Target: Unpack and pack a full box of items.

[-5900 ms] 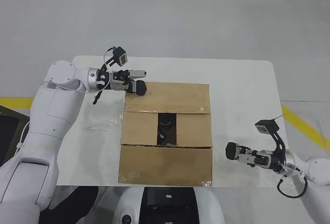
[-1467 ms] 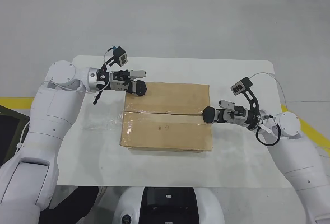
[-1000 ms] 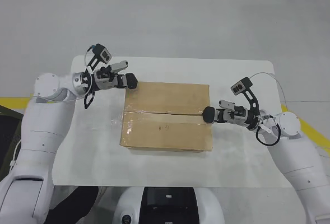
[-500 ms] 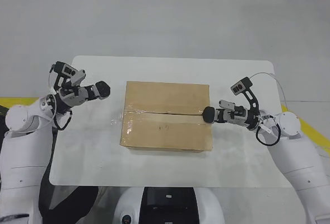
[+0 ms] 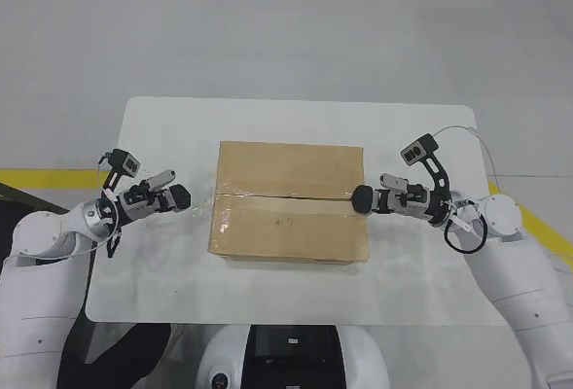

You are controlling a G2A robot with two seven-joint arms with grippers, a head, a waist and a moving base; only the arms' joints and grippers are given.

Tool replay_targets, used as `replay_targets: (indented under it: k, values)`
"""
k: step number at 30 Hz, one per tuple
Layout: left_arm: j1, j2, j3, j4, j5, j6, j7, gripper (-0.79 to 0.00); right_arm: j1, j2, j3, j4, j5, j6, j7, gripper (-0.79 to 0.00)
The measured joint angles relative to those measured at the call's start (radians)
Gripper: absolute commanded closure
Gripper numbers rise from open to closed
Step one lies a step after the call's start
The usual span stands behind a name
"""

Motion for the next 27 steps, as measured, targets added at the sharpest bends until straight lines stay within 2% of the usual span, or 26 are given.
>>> replay_targets:
  k: [7, 13, 18, 27]
  values:
    - [-0.105, -0.020, 0.148, 0.095, 0.027, -0.028, -0.011, -0.785, 0.000, 0.000, 0.000, 0.000, 0.000, 0.000, 0.000, -0.785]
    - [-0.149, -0.029, 0.218, 0.135, 0.042, -0.040, -0.025, -0.785, 0.000, 0.000, 0.000, 0.000, 0.000, 0.000, 0.000, -0.785]
    - [-0.162, -0.030, 0.232, 0.149, 0.011, -0.041, -0.058, -0.785, 0.000, 0.000, 0.000, 0.000, 0.000, 0.000, 0.000, -0.785]
    - [-0.145, -0.018, 0.183, 0.109, -0.097, -0.046, -0.131, -0.785, 0.000, 0.000, 0.000, 0.000, 0.000, 0.000, 0.000, -0.785]
